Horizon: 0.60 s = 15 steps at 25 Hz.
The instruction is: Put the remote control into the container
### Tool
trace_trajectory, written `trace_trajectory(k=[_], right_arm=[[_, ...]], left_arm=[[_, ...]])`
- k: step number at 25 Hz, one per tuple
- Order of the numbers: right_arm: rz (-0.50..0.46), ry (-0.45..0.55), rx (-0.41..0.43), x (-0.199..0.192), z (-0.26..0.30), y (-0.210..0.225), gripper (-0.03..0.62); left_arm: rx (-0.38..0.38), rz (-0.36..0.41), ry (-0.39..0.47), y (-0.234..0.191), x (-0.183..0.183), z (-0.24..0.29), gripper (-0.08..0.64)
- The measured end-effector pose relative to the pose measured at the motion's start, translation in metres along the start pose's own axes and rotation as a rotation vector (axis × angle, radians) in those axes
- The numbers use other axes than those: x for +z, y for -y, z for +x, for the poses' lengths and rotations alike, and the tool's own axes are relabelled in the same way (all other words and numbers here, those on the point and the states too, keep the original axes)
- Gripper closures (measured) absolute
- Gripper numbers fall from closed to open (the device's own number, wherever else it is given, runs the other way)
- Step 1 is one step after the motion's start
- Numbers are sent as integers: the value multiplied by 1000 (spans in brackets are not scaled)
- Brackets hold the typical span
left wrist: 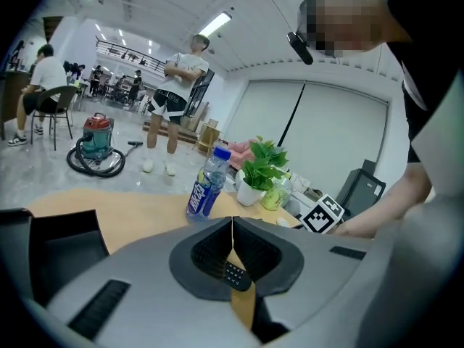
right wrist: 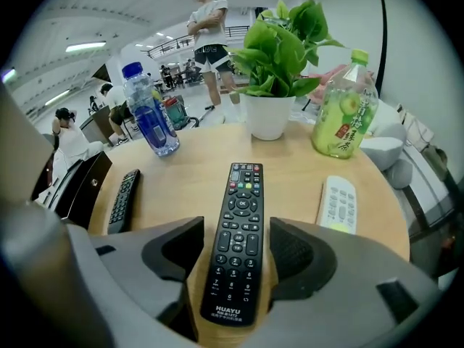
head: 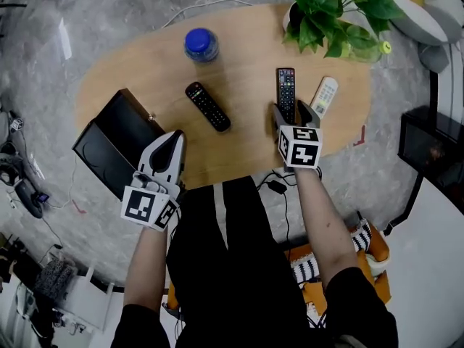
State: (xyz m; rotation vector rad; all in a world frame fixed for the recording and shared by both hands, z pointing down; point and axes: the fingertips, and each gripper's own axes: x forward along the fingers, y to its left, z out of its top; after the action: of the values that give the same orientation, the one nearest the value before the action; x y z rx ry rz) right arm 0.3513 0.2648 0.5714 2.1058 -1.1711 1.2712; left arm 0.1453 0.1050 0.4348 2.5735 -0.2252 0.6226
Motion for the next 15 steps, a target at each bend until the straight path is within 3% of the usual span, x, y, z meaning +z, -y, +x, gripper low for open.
trace_trajectory(k=[9, 15], right_arm=[[90, -74, -41, -13, 21, 9, 327], [34, -81, -23, -11, 17, 5, 342]], left_arm=[[19, -23, -14, -17, -7, 1, 552], [31, -44, 0, -23, -10, -8, 552]])
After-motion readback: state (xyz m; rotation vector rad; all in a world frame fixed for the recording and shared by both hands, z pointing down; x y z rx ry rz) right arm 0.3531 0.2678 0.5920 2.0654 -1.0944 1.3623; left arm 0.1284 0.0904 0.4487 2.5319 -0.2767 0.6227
